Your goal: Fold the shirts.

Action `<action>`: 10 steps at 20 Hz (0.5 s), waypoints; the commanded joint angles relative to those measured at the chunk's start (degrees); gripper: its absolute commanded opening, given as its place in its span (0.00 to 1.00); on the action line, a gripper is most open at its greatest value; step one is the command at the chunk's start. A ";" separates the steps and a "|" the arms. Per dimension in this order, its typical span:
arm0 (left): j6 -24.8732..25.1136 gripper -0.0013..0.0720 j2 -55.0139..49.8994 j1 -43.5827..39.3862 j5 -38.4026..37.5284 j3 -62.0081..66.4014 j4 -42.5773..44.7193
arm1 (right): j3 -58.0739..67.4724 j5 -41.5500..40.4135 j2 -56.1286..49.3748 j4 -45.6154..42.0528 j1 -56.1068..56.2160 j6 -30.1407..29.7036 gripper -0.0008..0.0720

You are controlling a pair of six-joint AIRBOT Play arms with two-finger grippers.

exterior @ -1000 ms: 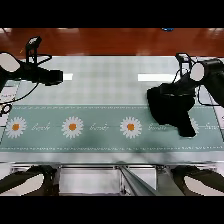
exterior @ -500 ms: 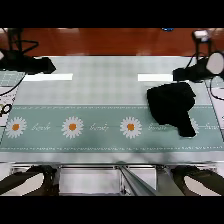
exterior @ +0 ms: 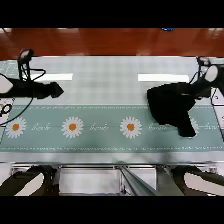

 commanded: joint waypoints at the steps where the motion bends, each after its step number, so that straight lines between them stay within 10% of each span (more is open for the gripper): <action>1: -0.83 0.71 0.66 -0.17 0.52 -3.72 -0.33 | -1.01 -2.97 -8.00 5.42 -1.27 -1.18 0.58; 3: -0.83 0.71 0.42 -0.17 1.20 -3.69 -0.33 | -1.01 -2.82 -11.52 8.33 -1.31 -2.49 0.52; 5: -0.70 0.71 0.44 -0.07 1.60 -3.61 -0.26 | -0.94 -2.75 -11.76 12.41 -1.31 -7.10 0.04; 10: -0.28 0.71 2.80 7.87 -0.90 2.14 1.14 | 5.64 -1.36 -0.04 12.74 -1.31 -11.45 0.04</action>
